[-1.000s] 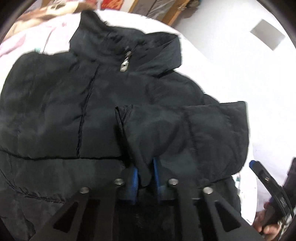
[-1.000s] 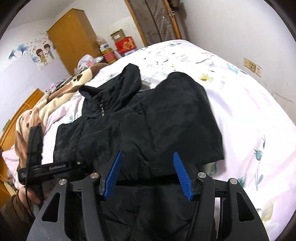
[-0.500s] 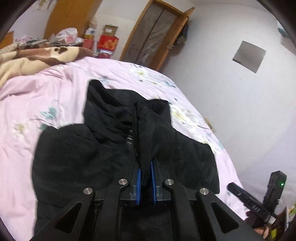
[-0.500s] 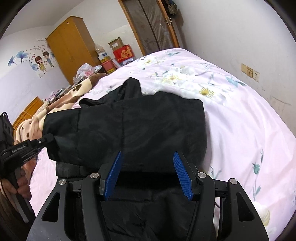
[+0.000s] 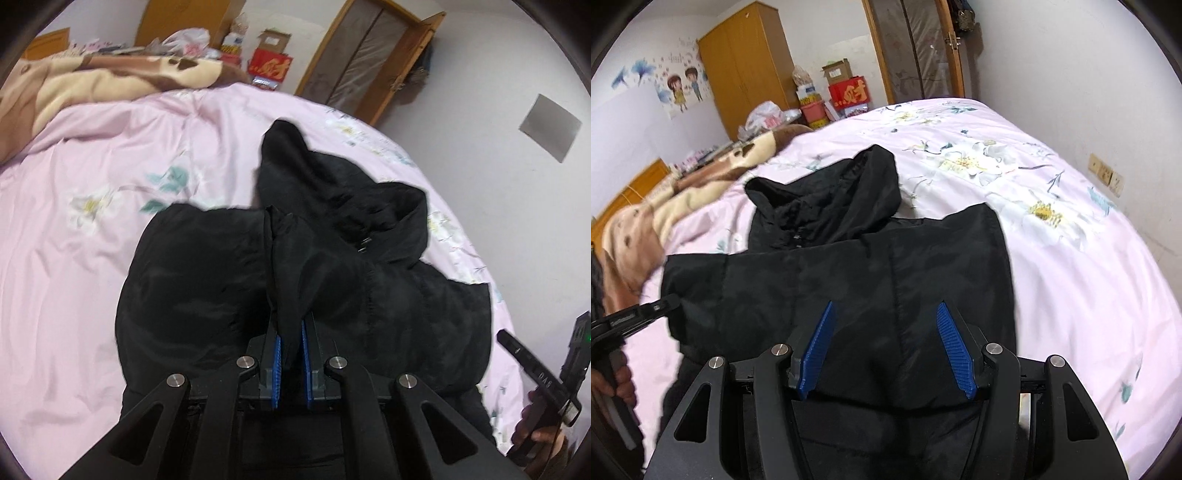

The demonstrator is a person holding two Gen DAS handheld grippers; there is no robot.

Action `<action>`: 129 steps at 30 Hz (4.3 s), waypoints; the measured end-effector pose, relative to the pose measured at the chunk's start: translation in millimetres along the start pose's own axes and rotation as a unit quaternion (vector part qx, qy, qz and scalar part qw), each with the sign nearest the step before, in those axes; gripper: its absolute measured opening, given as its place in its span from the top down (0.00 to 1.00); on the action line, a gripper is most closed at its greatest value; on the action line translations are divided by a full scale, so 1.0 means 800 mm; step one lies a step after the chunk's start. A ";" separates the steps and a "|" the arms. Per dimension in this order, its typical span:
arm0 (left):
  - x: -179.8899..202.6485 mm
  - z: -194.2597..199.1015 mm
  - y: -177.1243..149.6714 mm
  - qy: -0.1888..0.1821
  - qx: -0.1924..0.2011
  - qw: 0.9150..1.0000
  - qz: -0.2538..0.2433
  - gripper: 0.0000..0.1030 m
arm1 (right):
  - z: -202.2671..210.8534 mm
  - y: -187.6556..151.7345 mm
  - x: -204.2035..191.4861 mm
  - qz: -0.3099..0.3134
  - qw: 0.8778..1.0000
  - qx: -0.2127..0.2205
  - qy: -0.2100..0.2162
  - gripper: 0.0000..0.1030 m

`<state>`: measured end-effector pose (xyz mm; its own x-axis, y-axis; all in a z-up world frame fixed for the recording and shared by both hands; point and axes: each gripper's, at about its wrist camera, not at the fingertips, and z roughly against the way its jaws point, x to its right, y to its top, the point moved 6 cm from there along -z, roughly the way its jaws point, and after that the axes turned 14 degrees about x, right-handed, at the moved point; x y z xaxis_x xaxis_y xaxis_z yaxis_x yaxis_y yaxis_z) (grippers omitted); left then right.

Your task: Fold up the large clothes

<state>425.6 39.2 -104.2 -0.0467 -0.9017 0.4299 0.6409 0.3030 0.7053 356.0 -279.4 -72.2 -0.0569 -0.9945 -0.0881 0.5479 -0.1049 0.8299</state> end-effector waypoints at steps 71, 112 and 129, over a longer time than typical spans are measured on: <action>-0.023 -0.222 0.254 -0.030 -0.022 0.999 0.022 0.27 | -0.272 0.179 0.030 -0.123 0.991 -0.053 0.025 0.34; 0.006 -0.092 0.154 -0.099 -0.025 0.994 0.024 0.88 | -0.137 0.105 -0.070 -0.004 0.989 -0.012 0.149 0.90; -0.063 0.037 0.124 -0.084 0.004 0.995 0.049 0.49 | -0.067 0.010 -0.087 0.209 0.974 0.021 0.083 0.90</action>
<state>469.1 123.7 -39.3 -0.1119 -0.8031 0.5853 0.6423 0.3910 0.6592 409.0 -210.8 -89.0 0.3011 -0.9368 0.1781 0.4599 0.3062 0.8335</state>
